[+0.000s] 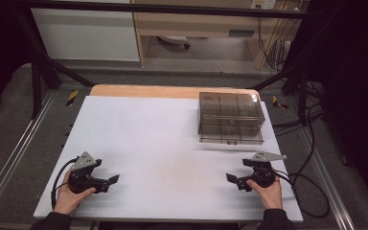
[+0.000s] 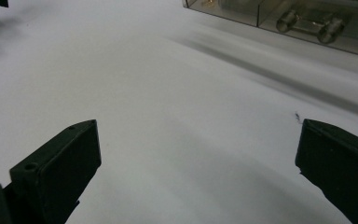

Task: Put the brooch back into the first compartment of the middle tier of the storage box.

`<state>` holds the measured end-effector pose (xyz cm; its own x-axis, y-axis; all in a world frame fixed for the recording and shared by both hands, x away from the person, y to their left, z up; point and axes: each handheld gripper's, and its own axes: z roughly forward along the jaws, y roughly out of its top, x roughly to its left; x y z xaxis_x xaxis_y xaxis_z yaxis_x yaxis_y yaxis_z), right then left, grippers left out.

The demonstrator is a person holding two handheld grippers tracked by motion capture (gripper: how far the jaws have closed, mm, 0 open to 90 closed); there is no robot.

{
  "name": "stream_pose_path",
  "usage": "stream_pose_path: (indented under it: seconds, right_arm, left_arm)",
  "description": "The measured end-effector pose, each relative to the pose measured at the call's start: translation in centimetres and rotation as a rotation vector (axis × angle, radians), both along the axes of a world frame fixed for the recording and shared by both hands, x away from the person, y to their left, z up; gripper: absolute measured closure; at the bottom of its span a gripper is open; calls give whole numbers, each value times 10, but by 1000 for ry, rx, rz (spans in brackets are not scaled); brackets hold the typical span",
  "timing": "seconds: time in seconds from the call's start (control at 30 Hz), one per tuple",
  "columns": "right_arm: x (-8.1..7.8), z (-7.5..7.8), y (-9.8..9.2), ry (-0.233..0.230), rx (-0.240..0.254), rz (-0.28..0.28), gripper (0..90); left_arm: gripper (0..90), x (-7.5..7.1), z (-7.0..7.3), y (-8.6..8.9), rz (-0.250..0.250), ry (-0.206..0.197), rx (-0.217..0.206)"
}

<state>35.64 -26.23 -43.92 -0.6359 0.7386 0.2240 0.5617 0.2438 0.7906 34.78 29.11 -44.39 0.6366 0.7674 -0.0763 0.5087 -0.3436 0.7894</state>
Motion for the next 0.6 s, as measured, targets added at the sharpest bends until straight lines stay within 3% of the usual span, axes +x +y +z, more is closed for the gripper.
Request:
stream_pose_path:
  seconds: [0.27,0.6]
  right_arm:
    - [-6,-8,-8,21,4,13,5]
    - [-7,-8,-10,16,5,9,6]
  left_arm:
    - [43,-1,0,-1,-5,-1,0]
    - [43,-1,1,-1,-11,-5,1]
